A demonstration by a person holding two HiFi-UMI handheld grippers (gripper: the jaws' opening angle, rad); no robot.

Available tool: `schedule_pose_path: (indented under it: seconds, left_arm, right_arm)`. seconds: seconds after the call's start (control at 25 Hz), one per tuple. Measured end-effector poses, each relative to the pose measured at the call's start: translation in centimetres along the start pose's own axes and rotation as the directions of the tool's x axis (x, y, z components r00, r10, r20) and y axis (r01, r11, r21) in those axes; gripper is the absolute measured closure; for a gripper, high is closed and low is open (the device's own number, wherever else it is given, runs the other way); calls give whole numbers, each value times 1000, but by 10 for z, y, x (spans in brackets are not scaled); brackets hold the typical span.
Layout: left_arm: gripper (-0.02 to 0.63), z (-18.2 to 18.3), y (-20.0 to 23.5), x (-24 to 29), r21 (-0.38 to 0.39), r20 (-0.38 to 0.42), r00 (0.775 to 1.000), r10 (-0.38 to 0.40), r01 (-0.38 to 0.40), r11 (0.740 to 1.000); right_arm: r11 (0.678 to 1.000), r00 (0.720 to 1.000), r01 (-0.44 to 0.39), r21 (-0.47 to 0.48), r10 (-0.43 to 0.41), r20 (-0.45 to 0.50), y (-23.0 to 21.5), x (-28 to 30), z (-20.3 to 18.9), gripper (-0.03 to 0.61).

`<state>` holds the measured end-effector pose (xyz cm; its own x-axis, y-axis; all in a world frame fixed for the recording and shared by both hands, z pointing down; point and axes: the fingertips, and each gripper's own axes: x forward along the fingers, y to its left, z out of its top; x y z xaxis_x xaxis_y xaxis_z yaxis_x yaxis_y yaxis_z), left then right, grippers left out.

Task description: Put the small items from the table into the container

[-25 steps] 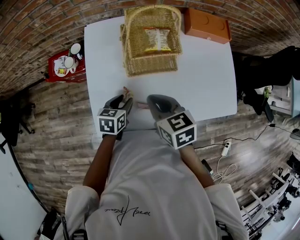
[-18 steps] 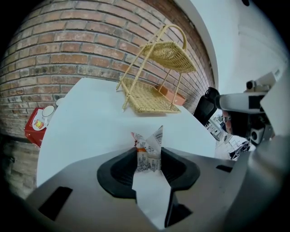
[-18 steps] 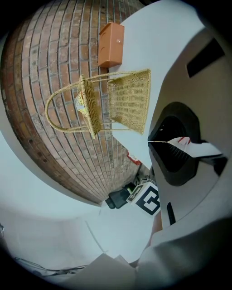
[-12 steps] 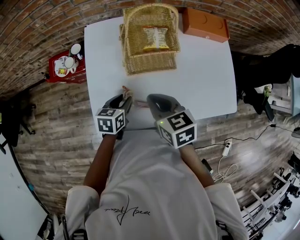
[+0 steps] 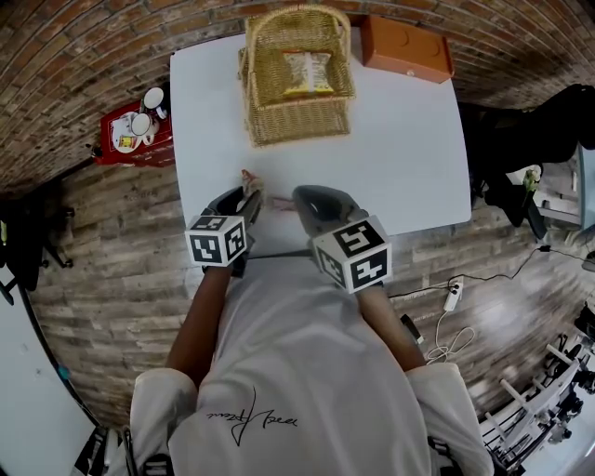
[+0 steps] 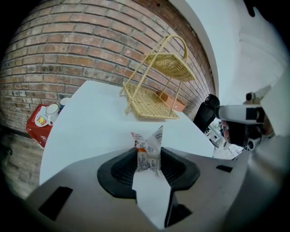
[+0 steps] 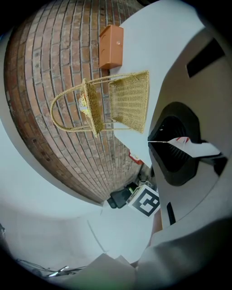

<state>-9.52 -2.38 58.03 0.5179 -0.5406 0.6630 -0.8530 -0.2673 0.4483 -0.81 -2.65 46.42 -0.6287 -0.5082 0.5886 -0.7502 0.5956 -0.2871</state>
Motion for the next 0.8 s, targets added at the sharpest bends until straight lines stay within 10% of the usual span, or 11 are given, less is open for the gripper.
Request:
schedule_pose_path:
  seconds: [0.8]
  left_arm:
    - [465, 9, -11, -15, 59, 21, 1000, 8, -9, 998]
  right_arm:
    - [1000, 999, 2, 22, -2, 40, 0, -7, 1, 555]
